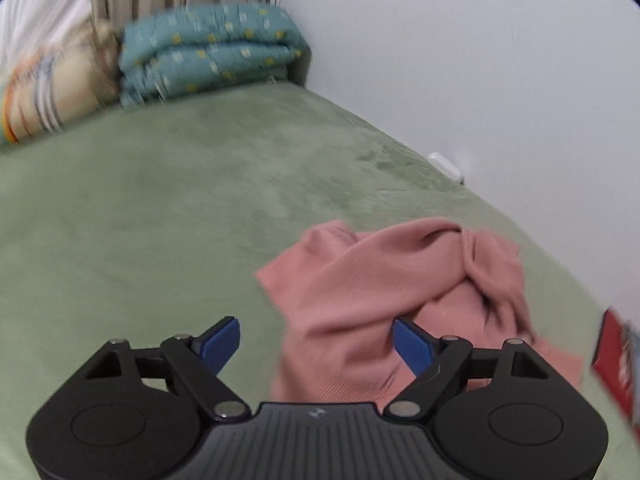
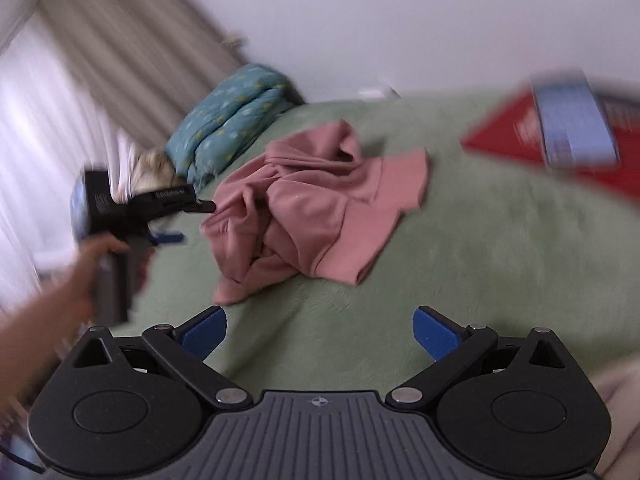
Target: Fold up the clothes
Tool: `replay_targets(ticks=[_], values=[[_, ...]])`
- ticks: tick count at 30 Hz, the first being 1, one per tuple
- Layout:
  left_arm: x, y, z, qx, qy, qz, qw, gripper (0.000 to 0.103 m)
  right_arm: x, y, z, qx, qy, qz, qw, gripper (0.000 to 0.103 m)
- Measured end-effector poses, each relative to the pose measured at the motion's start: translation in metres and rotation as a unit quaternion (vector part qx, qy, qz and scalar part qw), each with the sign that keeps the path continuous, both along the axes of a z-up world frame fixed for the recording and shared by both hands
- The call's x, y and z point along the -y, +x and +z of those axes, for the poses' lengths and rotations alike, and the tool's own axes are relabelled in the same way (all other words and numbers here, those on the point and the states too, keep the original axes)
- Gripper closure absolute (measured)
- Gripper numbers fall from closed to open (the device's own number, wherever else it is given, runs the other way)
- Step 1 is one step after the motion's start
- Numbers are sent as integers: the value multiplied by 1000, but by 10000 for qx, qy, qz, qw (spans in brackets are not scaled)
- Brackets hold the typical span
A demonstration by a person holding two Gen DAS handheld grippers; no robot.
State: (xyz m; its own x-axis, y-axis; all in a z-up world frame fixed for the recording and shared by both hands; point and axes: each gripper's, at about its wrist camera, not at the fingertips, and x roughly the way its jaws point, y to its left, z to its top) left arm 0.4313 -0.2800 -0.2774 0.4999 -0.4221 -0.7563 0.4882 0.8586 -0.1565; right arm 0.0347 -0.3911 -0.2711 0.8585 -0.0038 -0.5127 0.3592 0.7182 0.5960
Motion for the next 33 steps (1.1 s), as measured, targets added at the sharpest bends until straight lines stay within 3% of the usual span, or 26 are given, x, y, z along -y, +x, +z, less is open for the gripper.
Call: replay_targets(ticks=[1, 2, 3, 4, 6, 10, 13, 15, 22, 29, 33], values=[[6, 9, -8, -204, 98, 27, 9997, 25, 6, 1, -2, 7, 58, -24, 10000, 2], [8, 13, -12, -340, 121, 16, 9993, 39, 16, 6, 2, 44, -88, -9, 10000, 2], [9, 16, -15, -490, 84, -47, 9988, 92, 15, 7, 2, 68, -102, 41, 9999, 2], [9, 20, -16, -722, -13, -40, 9974, 99, 14, 9, 1, 89, -57, 124, 9999, 2], [2, 22, -11, -837, -210, 130, 9962, 99, 12, 13, 1, 50, -55, 181, 9998, 2], [-31, 16, 13, -466, -332, 354, 9977, 98, 6, 19, 2, -102, -188, 173, 9996, 2], [-68, 8, 35, -170, -399, 572, 9974, 98, -5, 26, 5, -620, -583, 9, 9964, 1], [-93, 3, 50, 27, -443, 716, 9964, 99, -12, 27, 8, -565, -712, 102, 9958, 1], [-230, -79, 34, -114, -179, 1506, 9884, 99, -37, 30, 19, -371, -1161, 430, 9916, 1], [-368, -162, 17, -275, 96, 2292, 9730, 97, -62, 34, 29, -176, -1606, 755, 9840, 3], [-352, -178, 48, 404, 657, 1902, 9787, 83, -76, 35, 35, -64, -1858, 941, 9781, 2]])
